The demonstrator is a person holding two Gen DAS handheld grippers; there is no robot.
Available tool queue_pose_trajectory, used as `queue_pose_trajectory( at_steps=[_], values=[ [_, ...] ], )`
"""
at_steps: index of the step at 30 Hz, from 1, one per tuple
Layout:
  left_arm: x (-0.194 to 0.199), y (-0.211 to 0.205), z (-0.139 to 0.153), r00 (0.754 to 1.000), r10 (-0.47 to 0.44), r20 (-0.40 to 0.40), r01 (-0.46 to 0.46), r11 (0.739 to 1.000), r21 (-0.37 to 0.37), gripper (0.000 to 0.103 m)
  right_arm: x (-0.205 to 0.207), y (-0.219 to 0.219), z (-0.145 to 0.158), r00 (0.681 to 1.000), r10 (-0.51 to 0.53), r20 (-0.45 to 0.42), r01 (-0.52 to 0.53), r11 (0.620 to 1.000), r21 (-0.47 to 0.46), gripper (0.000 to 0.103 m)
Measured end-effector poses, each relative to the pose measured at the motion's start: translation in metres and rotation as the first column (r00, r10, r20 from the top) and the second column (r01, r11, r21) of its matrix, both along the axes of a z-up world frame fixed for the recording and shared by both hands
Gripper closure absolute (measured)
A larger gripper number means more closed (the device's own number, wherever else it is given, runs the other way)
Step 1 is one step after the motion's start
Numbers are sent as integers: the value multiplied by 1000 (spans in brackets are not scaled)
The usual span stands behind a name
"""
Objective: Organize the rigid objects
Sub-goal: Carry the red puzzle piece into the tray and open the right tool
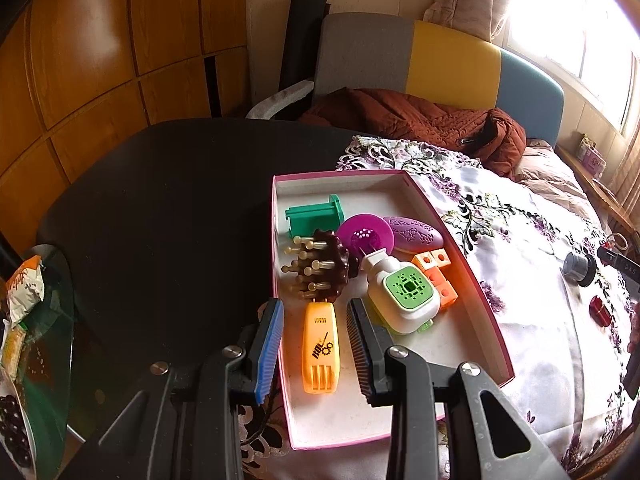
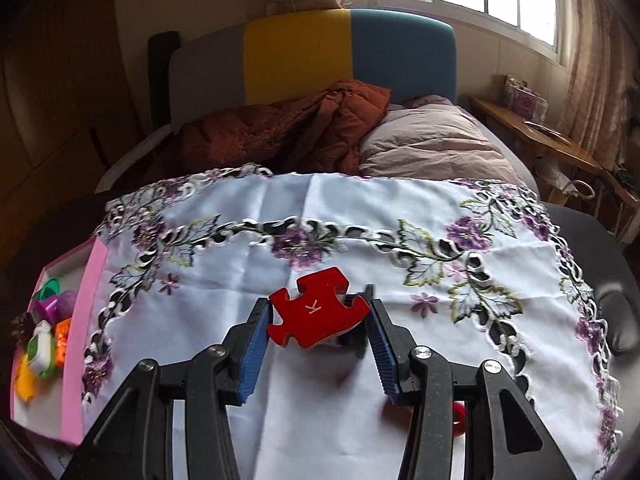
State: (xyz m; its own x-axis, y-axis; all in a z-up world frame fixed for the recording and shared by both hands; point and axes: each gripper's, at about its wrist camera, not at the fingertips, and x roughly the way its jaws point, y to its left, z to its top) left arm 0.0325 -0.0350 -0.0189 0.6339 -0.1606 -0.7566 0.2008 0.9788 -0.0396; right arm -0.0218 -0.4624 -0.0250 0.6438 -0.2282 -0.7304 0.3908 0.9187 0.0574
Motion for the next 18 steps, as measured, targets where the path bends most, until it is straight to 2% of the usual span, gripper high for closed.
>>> queue_pose_trajectory(
  at_steps=[4,8,11,13,18],
  values=[
    [3,5,-3,1000,13,-12,-14,1000,-15,71,7,52,10,988,154,20,-155,988,29,55],
    [6,15,-5,999,40,-16,-41,999,-28,71,17,123,22,934,354,39,-356,934,41,55],
    [7,24,-6,998,62,-14,-62,998,-30,71,25,183,24,860,510,35,-511,858,60,55],
    [7,32,-8,997,76,-17,-77,997,-28,71,28,223,23,798,602,25,-603,795,65,55],
    [7,49,-13,993,110,-28,-111,993,-31,71,34,301,5,660,751,-27,-747,660,74,55]
  ],
)
